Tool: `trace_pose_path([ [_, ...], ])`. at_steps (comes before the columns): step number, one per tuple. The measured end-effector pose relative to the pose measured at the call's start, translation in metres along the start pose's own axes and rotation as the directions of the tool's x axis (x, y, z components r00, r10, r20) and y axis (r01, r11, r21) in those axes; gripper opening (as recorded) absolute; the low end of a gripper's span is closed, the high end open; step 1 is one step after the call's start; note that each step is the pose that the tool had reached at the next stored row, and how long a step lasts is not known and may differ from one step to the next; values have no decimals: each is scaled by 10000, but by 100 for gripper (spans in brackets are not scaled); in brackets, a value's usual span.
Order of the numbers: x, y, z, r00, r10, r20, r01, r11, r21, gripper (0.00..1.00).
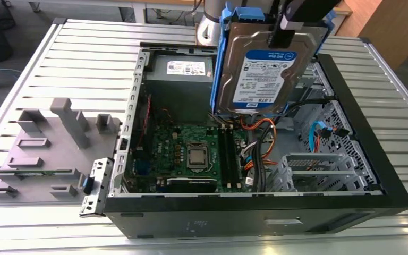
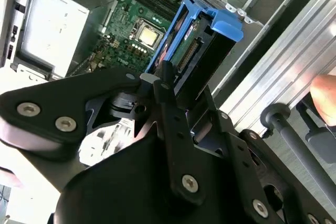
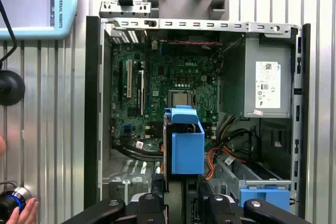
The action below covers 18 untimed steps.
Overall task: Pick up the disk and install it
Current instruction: 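Pick up the disk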
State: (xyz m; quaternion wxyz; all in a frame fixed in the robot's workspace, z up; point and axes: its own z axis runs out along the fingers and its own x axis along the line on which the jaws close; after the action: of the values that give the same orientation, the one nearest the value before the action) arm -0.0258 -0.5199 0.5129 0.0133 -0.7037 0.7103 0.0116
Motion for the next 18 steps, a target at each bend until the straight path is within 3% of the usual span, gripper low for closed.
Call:
trace_pose_path([
  [18,276,-2,-9,10000,1,-40,-1,10000,0,35],
])
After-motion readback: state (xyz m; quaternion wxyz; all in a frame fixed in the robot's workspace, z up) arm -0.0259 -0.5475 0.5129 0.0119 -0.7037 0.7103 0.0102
